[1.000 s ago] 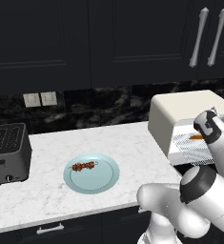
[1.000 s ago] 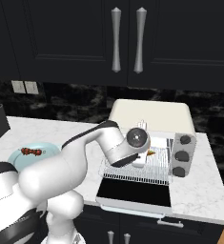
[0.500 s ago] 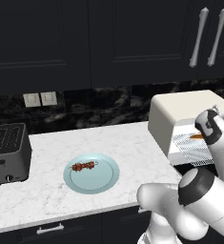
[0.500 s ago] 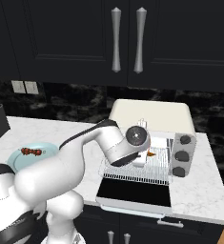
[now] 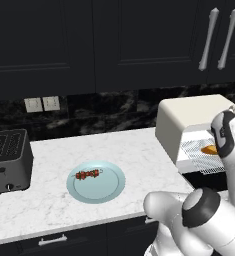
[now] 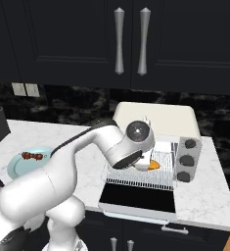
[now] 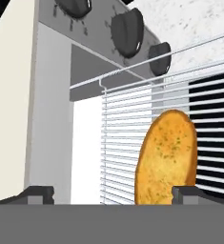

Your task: Pick up the kebab skewer and baguette bread, and place them inside the toaster oven. Close the toaster oven door and start by setting the timer.

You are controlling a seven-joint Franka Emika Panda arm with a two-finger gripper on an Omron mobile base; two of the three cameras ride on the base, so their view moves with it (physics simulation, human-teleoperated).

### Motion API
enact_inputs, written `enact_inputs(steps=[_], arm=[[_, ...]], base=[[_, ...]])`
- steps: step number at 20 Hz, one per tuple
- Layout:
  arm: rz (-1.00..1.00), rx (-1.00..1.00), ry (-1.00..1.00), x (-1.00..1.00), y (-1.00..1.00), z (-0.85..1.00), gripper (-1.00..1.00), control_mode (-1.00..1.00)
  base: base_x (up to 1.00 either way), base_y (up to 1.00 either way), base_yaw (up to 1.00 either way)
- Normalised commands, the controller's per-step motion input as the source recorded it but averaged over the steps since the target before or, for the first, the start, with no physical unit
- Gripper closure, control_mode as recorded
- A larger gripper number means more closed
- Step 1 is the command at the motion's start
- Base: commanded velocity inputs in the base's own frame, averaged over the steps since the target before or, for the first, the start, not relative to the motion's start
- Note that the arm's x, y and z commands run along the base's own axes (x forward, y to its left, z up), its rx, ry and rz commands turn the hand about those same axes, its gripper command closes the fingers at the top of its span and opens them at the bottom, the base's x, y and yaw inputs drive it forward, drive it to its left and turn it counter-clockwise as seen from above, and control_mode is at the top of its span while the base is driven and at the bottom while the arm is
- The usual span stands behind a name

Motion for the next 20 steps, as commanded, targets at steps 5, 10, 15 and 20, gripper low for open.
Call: enact_inputs(steps=[5,10,15,20], arm=[[0.02,-0.04,0.02,-0.5,0.08,0.08,-1.0,-1.0],[0.17,-0.1,0.03,-0.11,0.82,0.21,-1.0,-1.0],[0.33,-0.13,0.05,0.0,1.0,0.04,-1.0,-1.0],[0.34,-0.14,0.05,0.0,1.0,0.0,-1.0,-1.0]], base=[[0.0,0.0,0.0],[0.0,0.0,0.0],[0.0,0.0,0.0],[0.0,0.0,0.0]])
